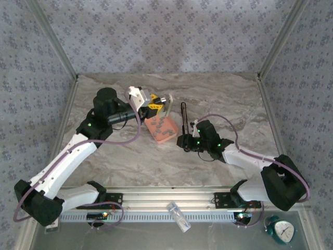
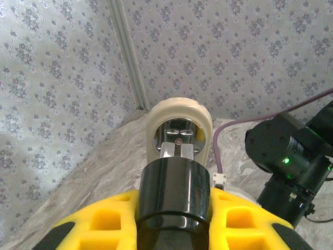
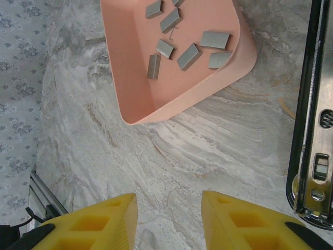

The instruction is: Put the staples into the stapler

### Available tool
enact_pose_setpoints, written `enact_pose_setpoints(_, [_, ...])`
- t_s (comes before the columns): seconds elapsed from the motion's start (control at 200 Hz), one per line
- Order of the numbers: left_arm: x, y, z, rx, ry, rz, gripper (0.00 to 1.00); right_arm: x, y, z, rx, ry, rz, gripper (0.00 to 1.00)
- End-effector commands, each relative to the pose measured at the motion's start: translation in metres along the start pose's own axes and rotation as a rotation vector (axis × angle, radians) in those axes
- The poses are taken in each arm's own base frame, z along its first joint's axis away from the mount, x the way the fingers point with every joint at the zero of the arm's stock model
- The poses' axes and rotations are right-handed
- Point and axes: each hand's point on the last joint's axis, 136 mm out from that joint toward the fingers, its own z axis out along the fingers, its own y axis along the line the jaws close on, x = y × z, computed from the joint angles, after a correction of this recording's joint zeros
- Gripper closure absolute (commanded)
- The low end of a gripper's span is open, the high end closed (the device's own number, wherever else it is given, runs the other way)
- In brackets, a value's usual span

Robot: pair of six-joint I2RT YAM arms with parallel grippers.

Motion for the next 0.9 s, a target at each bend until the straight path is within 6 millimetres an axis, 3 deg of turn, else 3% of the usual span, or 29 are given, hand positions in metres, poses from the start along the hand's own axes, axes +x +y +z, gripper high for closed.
enact_pose_setpoints(0.0, [-0.023,0.004,-0.011,-0.035,-0.045,0.097,1.00,-0.010,0.015,-0.015,-0.016,-0.046,-0.037,0.58])
enact_pose_setpoints(0.29, [0.011,-0.002,-0.010,0.002,0.102,0.155,1.00,-0.039,0.070,-0.072,-0.092,-0.166,-0.231,0.45])
enact_pose_setpoints(0.55, [0.028,-0.027,-0.006,0.182,0.154,0.172,1.00,-0.059,0.126,-0.117,-0.146,-0.332,-0.841,0.37])
enact_pose_setpoints(0.685, [0.030,-0.032,-0.004,0.225,0.154,0.171,1.00,-0.058,0.149,-0.126,-0.141,-0.354,-1.123,0.30])
enact_pose_setpoints(0.895, [0.027,-0.042,-0.004,0.293,0.141,0.162,1.00,-0.053,0.168,-0.116,-0.114,-0.337,-1.431,0.27])
